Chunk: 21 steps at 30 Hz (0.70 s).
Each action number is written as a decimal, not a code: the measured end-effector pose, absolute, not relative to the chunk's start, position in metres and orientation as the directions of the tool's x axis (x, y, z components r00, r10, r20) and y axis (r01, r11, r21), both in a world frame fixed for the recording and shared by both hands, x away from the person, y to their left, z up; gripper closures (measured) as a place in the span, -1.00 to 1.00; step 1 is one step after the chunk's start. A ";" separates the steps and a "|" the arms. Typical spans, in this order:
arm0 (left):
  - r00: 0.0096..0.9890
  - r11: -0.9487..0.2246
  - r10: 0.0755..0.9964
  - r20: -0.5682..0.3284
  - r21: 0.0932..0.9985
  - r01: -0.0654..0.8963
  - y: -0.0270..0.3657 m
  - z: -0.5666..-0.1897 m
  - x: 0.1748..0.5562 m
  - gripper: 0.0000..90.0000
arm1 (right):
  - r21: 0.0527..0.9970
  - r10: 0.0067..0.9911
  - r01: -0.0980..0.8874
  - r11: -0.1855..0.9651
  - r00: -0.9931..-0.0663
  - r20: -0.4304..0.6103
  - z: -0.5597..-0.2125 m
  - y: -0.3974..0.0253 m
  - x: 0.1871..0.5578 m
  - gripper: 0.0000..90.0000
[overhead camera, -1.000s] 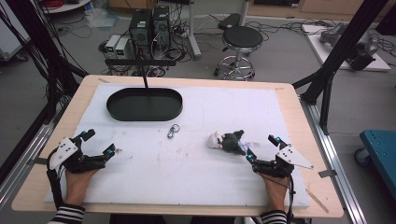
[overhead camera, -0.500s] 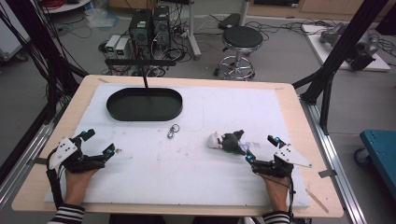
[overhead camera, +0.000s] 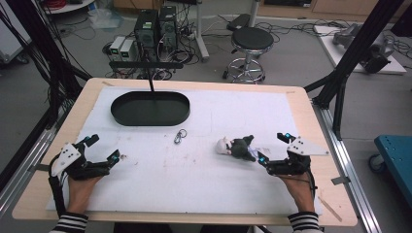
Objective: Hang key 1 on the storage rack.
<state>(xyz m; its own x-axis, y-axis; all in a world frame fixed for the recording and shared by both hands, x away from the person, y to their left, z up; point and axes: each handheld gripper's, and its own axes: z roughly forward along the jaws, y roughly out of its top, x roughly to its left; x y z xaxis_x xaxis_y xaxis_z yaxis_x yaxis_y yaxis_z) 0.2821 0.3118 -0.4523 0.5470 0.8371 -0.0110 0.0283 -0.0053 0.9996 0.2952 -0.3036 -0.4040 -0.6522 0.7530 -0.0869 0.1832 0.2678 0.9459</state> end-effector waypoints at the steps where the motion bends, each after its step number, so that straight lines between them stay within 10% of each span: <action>1: 0.547 -0.005 0.837 -0.011 1.000 0.028 0.312 -0.452 0.282 -0.96 | 0.941 0.740 0.193 0.279 -0.667 -0.082 -0.399 -0.303 0.298 -0.95; 21: 0.548 0.004 0.836 -0.021 0.999 0.033 0.312 -0.452 0.282 -0.96 | 0.808 0.512 0.173 0.563 -0.841 -0.176 -0.339 -0.273 0.340 -0.95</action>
<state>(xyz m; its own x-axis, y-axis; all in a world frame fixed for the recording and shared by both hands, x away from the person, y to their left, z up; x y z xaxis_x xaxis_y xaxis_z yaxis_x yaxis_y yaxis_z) 0.2825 0.3123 -0.4523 0.5483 0.8360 -0.0214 0.0332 0.0038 0.9994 0.3397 -0.2734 -0.3386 -0.8406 0.5121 -0.1765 0.1735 0.5632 0.8079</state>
